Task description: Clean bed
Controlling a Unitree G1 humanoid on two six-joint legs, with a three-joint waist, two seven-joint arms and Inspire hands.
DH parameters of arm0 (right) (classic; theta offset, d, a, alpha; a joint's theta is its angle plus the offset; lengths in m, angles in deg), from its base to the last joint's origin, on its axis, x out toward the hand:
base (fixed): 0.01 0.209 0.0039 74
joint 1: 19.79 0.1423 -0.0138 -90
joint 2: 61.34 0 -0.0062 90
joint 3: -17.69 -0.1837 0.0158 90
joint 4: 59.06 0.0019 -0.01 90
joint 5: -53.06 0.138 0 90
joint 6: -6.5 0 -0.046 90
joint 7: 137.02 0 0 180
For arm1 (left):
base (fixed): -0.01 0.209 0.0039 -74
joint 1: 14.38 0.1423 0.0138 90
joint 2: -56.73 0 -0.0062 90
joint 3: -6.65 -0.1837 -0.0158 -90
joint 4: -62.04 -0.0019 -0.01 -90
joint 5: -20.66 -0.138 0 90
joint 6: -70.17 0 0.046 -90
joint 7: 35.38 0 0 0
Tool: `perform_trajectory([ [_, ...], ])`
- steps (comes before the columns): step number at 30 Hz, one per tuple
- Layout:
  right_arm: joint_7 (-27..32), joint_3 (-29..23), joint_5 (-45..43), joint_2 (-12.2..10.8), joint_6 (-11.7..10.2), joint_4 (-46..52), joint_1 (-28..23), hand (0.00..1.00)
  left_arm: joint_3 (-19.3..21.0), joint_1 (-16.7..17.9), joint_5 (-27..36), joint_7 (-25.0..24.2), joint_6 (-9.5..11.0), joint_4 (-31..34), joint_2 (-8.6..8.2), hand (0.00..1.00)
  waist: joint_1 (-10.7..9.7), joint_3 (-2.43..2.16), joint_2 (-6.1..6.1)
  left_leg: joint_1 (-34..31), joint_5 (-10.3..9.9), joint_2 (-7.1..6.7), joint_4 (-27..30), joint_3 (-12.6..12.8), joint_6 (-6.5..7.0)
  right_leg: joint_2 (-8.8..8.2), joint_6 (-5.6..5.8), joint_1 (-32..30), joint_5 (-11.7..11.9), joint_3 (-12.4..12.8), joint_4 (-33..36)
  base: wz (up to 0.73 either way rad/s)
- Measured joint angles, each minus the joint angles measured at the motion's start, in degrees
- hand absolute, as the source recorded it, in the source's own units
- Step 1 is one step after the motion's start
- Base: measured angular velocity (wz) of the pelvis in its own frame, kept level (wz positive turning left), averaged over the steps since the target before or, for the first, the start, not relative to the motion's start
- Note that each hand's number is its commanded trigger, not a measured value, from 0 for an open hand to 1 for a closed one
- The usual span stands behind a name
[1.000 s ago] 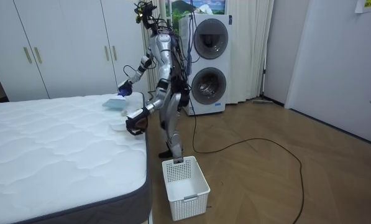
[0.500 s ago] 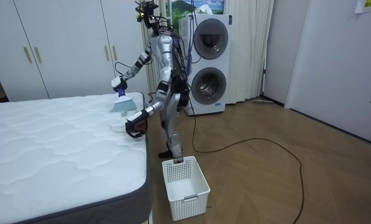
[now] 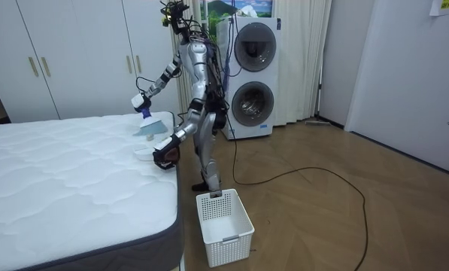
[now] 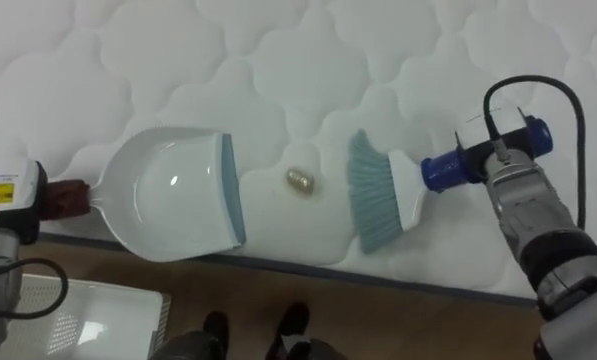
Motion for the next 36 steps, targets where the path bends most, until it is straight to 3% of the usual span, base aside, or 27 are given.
perform_trajectory([
  [10,-0.11,0.07,0.10,-0.02,0.75,1.42,-0.08,1.00,-0.03,0.59,0.03,-0.86,-0.64,0.35,0.00,1.00,0.12,-0.19,-0.31,0.67,-0.01,0.22,-0.11,-0.05,-0.07,0.19,0.02,1.46,0.19,-0.67,-0.95,0.01],
  [20,9.17,-0.08,0.62,-0.09,2.30,-0.95,-0.95,1.00,-0.24,1.14,0.01,-0.53,-2.52,1.79,-0.28,1.00,0.26,-0.09,-0.03,0.72,-0.01,0.08,-0.58,-0.14,-0.08,0.16,0.04,1.36,0.18,-0.65,-0.88,0.00],
  [29,18.24,-0.85,5.78,-1.81,2.47,-1.72,-1.79,1.00,-0.57,2.00,0.15,-0.45,-3.99,2.23,-1.94,1.00,0.32,0.19,1.65,1.58,0.00,-0.27,-1.99,-0.19,-0.12,0.04,0.07,1.66,0.21,-0.60,-0.87,0.00],
  [33,19.90,-3.01,5.47,-3.88,2.46,-0.63,-2.26,1.00,-0.17,2.12,0.09,-0.46,-4.38,2.28,-2.73,1.00,0.33,0.12,2.31,1.38,0.04,-0.31,-2.11,-0.26,-0.19,-0.03,0.07,1.30,0.20,-0.64,-0.67,0.00],
  [36,21.25,-2.99,4.73,-4.16,2.53,1.62,-3.00,1.00,-0.19,2.16,0.09,-0.47,-5.41,2.58,-3.47,1.00,0.37,0.06,2.58,1.33,0.07,-0.36,-1.96,-0.25,-0.17,-0.07,0.08,1.32,0.19,-0.57,-0.67,0.00],
])
